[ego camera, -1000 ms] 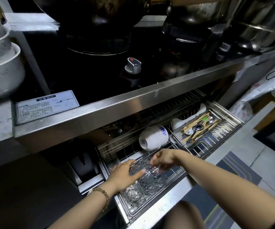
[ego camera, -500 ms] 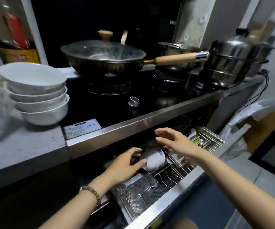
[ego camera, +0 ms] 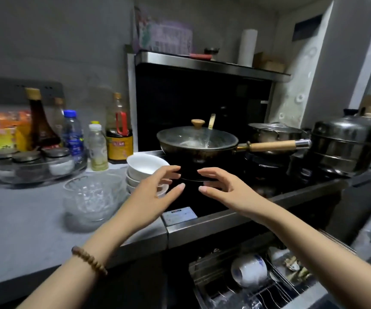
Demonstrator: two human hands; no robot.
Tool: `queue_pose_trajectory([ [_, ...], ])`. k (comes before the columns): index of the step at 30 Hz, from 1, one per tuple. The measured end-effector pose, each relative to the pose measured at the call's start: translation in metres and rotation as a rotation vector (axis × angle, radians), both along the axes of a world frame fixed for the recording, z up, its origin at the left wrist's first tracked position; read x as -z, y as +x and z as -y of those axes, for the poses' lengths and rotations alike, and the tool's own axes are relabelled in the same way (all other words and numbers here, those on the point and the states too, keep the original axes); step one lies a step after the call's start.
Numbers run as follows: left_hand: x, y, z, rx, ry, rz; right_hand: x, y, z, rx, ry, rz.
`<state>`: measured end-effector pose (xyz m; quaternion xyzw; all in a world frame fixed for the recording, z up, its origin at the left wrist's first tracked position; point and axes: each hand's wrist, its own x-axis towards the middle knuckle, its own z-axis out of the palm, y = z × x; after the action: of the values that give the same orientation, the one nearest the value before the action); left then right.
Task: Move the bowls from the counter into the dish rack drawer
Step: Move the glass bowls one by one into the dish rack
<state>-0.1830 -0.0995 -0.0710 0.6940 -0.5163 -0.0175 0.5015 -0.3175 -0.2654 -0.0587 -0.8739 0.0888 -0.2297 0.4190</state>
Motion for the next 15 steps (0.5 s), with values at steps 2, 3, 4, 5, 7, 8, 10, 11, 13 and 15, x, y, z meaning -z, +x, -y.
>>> queue_pose_trajectory([
  [2,-0.009,0.017,-0.021,-0.053,-0.026,0.010,-0.010,0.021,-0.017,-0.037,-0.042,-0.004],
  [3,-0.013,0.026,-0.031,-0.085,-0.026,0.032,-0.014,0.032,-0.025,-0.060,-0.060,-0.004],
  [4,-0.015,0.035,-0.041,-0.120,-0.019,0.055,-0.017,0.043,-0.033,-0.080,-0.072,-0.007],
  [5,-0.016,0.044,-0.050,-0.160,-0.009,0.074,-0.020,0.053,-0.040,-0.099,-0.081,-0.009],
  [7,-0.015,0.064,-0.068,-0.245,0.018,0.102,-0.024,0.073,-0.054,-0.139,-0.092,-0.011],
  [8,-0.013,0.074,-0.076,-0.283,0.032,0.106,-0.025,0.083,-0.061,-0.159,-0.090,-0.010],
  [10,-0.009,0.092,-0.090,-0.343,0.058,0.099,-0.027,0.099,-0.074,-0.200,-0.095,-0.004],
  [11,-0.005,0.099,-0.096,-0.366,0.070,0.093,-0.026,0.107,-0.080,-0.215,-0.109,-0.005],
  [13,0.002,0.111,-0.105,-0.405,0.088,0.081,-0.022,0.123,-0.091,-0.229,-0.149,-0.027],
  [15,0.011,0.121,-0.111,-0.435,0.111,0.058,-0.016,0.138,-0.098,-0.241,-0.197,-0.054],
])
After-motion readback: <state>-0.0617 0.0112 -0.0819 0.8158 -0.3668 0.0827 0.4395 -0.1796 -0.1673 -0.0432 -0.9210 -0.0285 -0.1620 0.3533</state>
